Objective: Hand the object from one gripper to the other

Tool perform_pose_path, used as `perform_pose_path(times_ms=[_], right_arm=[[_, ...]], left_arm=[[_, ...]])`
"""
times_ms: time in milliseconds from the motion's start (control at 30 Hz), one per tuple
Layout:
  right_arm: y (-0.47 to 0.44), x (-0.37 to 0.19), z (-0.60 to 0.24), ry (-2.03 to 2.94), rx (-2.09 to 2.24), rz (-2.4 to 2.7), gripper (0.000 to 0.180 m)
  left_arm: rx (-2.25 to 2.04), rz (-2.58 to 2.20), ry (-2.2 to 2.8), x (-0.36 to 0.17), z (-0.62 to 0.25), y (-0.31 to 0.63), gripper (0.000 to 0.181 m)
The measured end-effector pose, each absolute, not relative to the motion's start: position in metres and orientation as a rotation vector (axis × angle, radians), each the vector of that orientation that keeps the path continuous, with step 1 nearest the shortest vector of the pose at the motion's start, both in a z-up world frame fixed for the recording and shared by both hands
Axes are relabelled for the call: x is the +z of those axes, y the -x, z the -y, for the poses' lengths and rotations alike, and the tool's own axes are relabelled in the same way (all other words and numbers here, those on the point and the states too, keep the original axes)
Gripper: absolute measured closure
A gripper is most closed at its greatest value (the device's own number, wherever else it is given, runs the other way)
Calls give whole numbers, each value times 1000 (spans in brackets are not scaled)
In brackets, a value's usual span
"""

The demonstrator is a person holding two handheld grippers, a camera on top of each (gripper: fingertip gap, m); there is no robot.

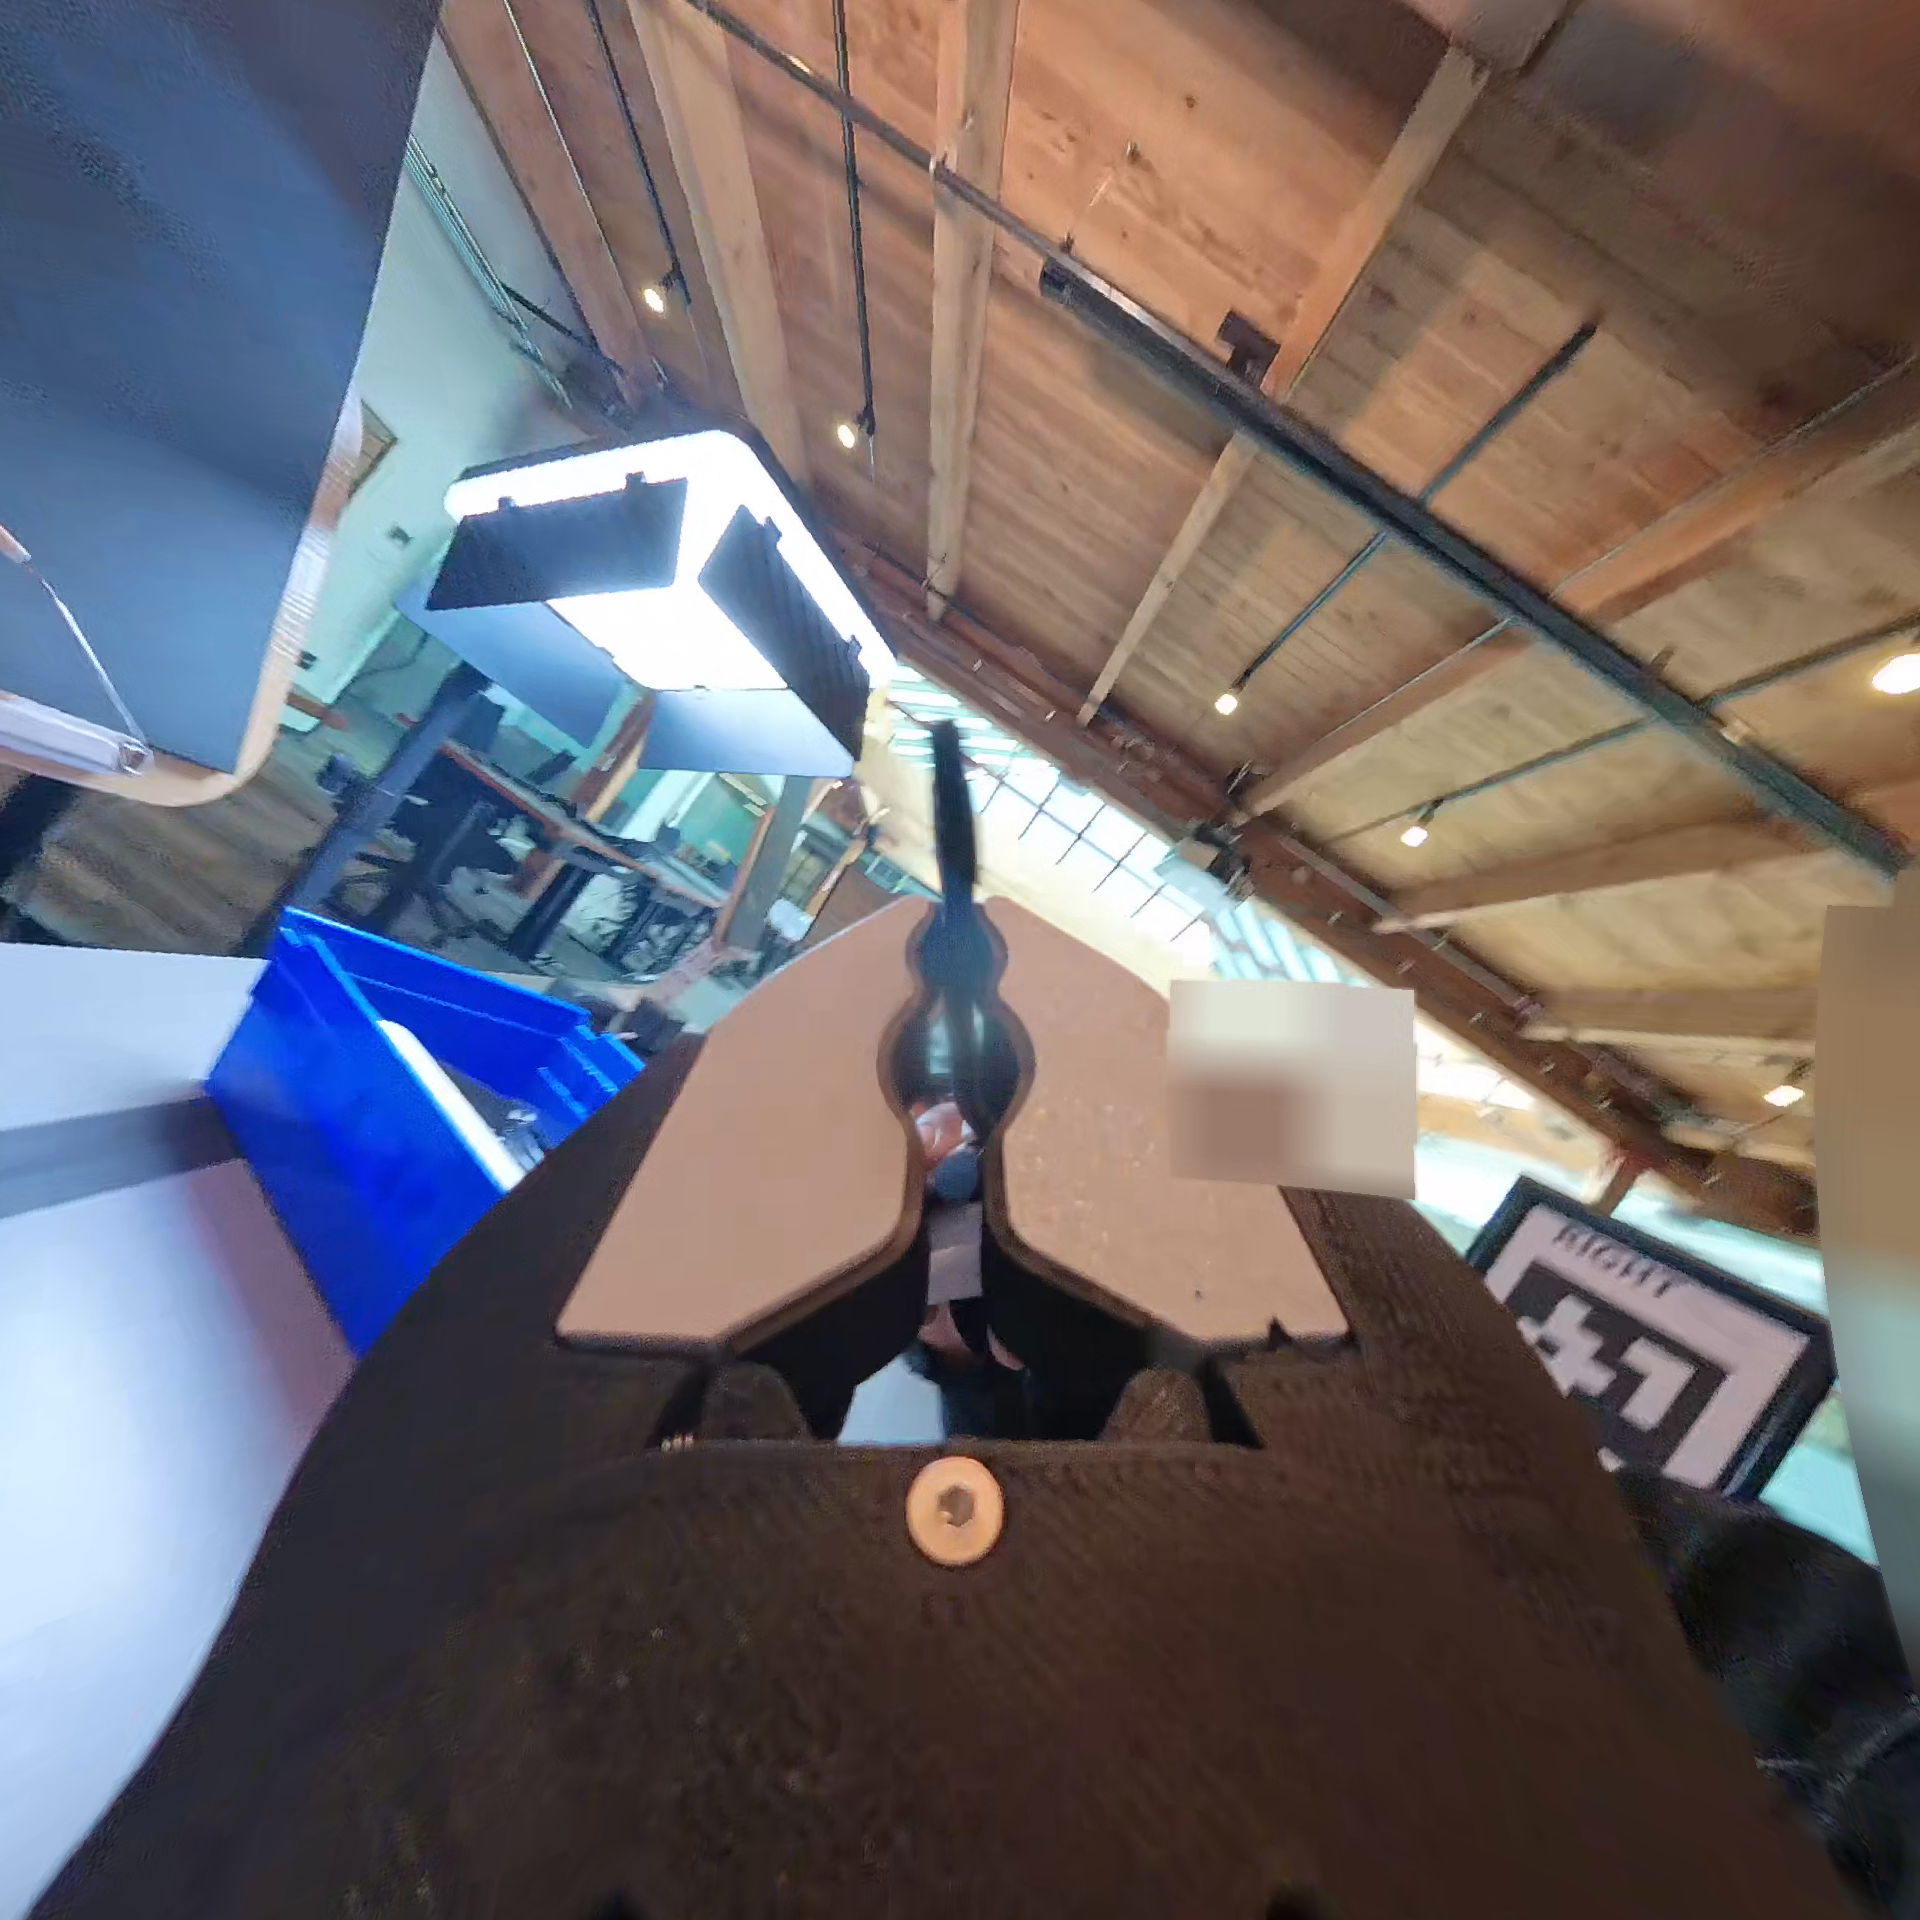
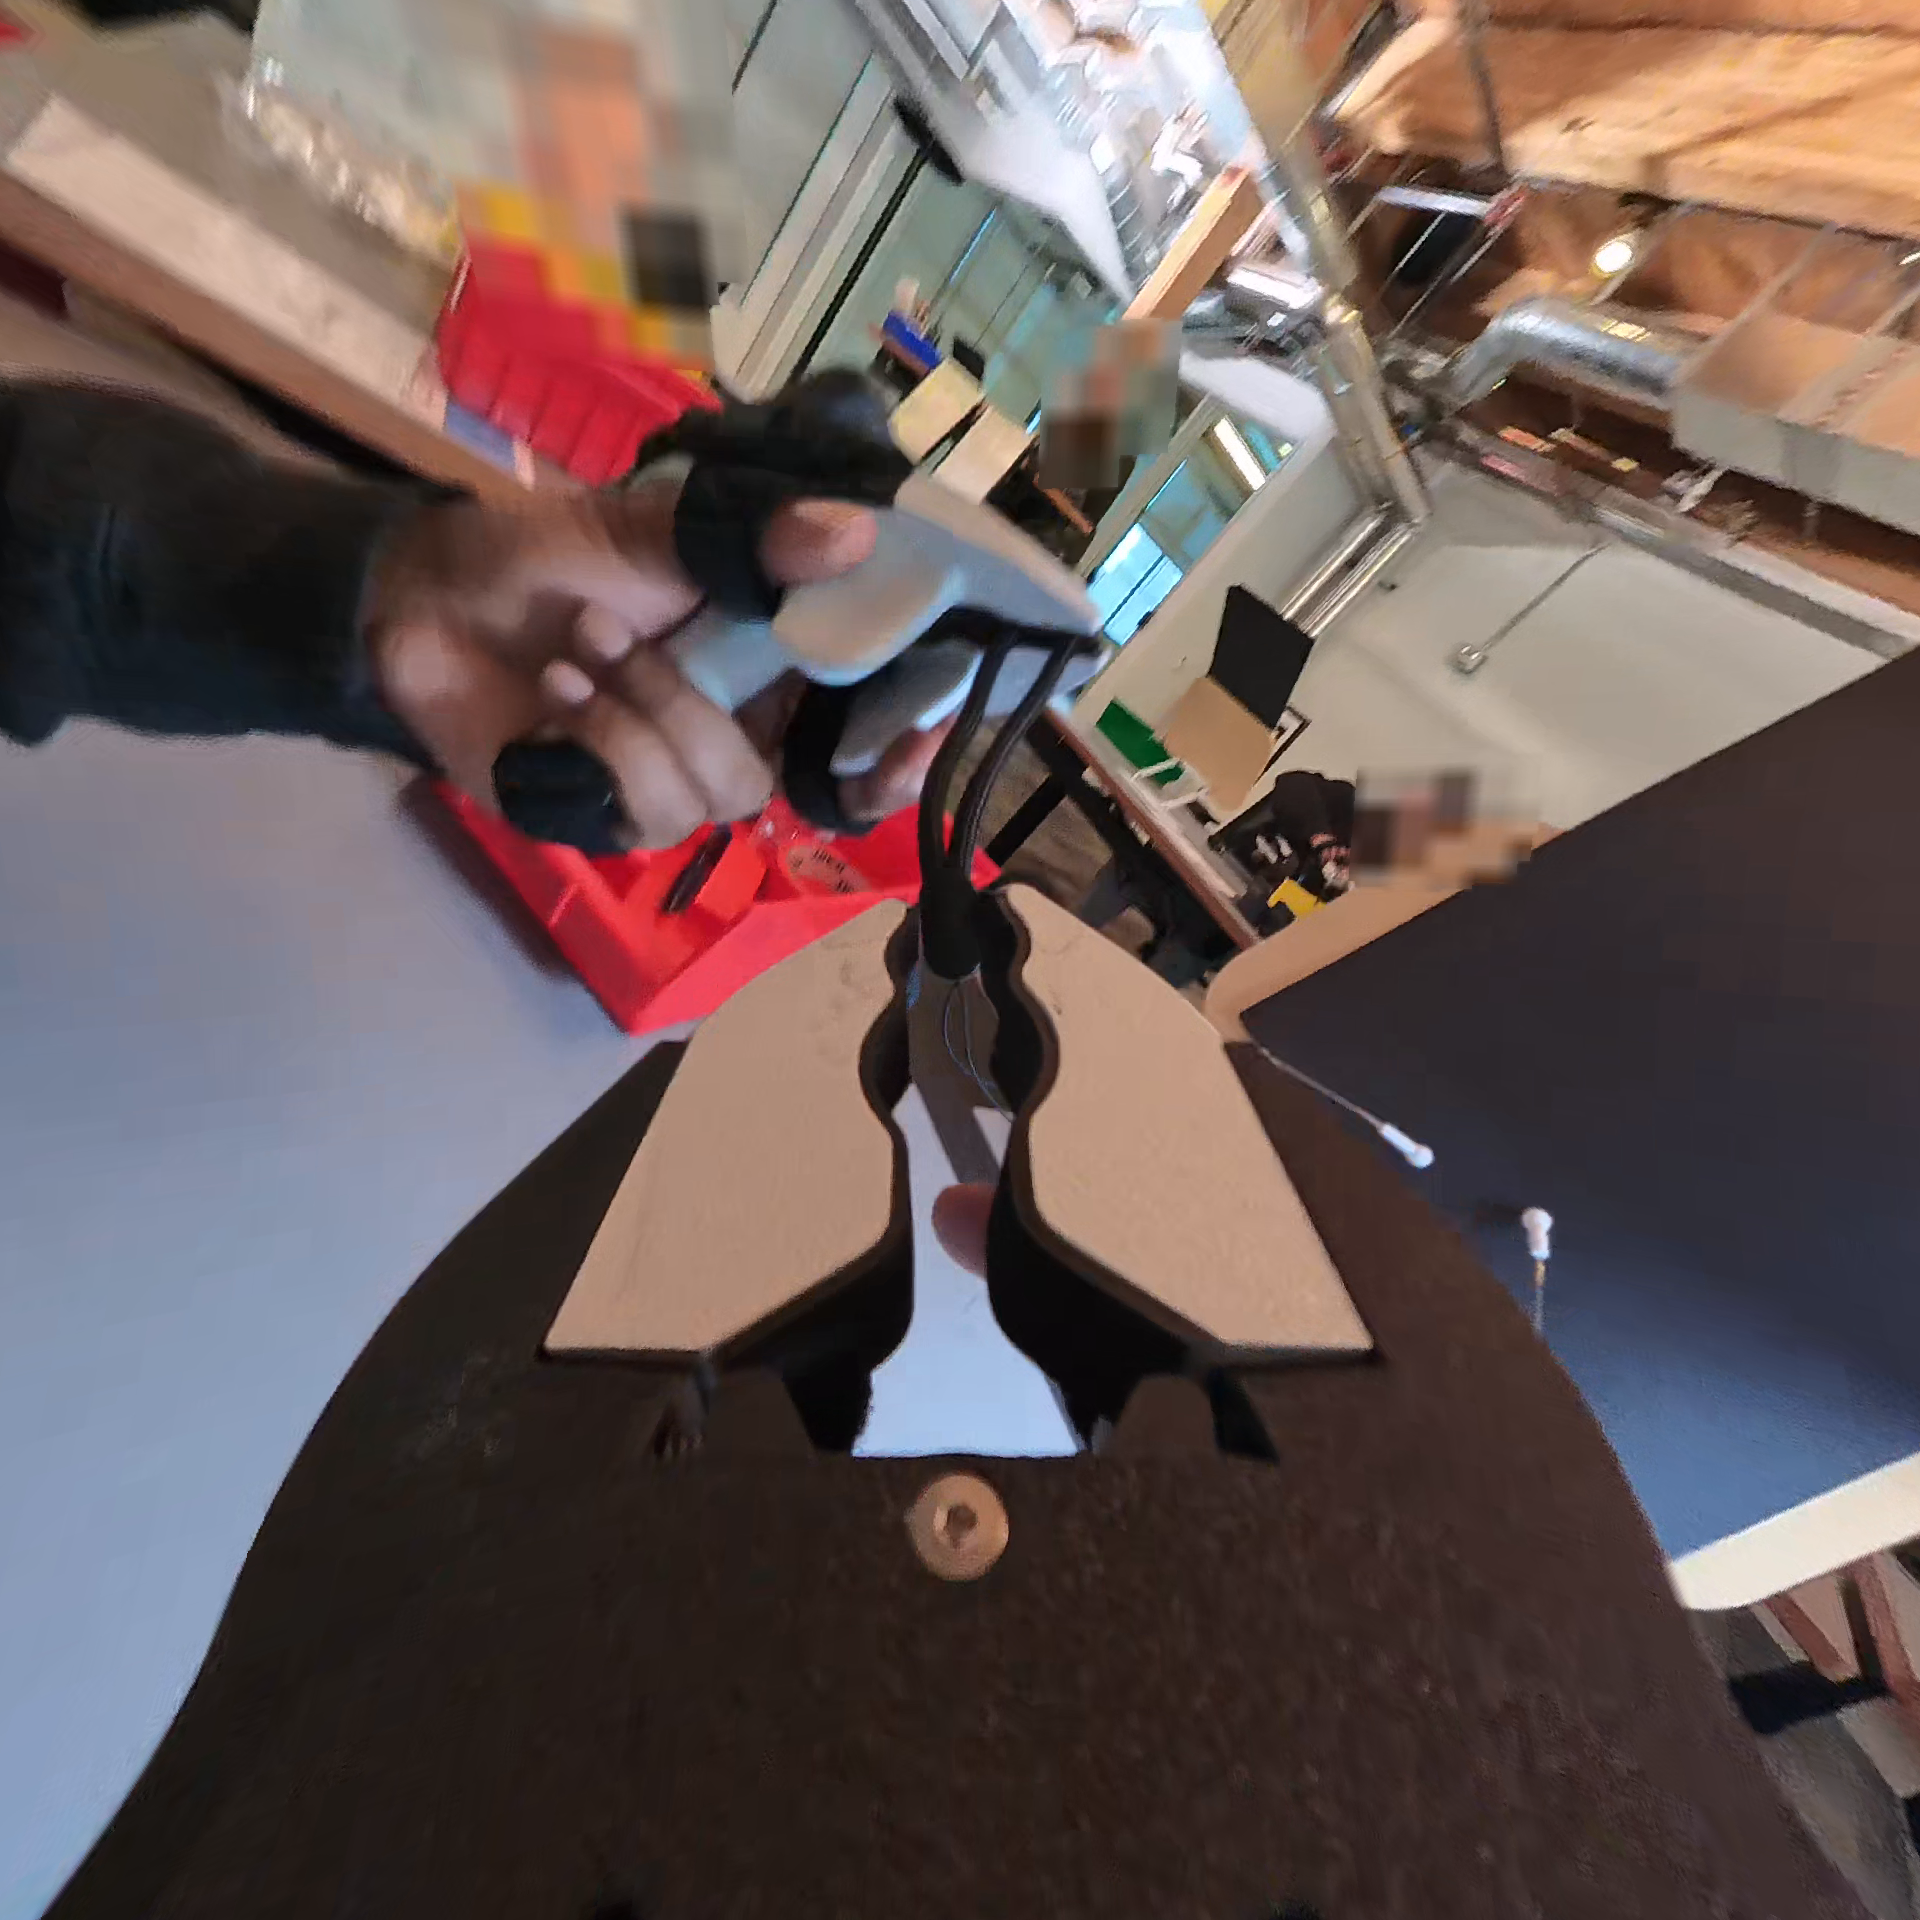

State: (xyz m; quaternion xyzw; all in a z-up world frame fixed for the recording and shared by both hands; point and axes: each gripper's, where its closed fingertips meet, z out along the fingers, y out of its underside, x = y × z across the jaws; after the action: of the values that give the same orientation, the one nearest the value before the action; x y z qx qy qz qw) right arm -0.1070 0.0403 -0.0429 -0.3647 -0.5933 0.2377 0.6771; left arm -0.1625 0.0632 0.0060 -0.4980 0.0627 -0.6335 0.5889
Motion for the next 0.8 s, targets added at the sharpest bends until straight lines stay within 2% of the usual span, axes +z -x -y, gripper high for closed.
perform_pose_path(times_ms=[33, 133, 267, 367, 467, 533, 600, 700, 800], right_arm=[[110, -51, -40, 830, 528, 1366, 169], [114, -68, -44, 921, 541, 1444, 163], [102, -41, -36, 953, 761, 1363, 153], [98, -23, -24, 976, 943, 1316, 153], [102, -28, -15, 1026, 1050, 1356, 153], [105, -36, -14, 1056, 1070, 1383, 157], [105, -41, -10, 1048, 1086, 1414, 170], [103, -40, -13, 1046, 1076, 1412, 173], [98, -35, -16, 1039, 1050, 1397, 174]], left_arm=[[-1415, -196, 1189, 5, -62, 161, 177], [-1207, -384, 1277, 2, -54, 149, 178], [-928, -665, 1429, -18, -45, 127, 178], [-812, -855, 1504, -39, -36, 105, 178], [-789, -986, 1551, -58, -26, 83, 177], [-777, -1053, 1574, -69, -21, 73, 177], [-763, -1090, 1591, -76, -19, 67, 177], [-781, -1097, 1573, -74, -17, 68, 176], [-788, -1058, 1518, -55, -15, 81, 149]])
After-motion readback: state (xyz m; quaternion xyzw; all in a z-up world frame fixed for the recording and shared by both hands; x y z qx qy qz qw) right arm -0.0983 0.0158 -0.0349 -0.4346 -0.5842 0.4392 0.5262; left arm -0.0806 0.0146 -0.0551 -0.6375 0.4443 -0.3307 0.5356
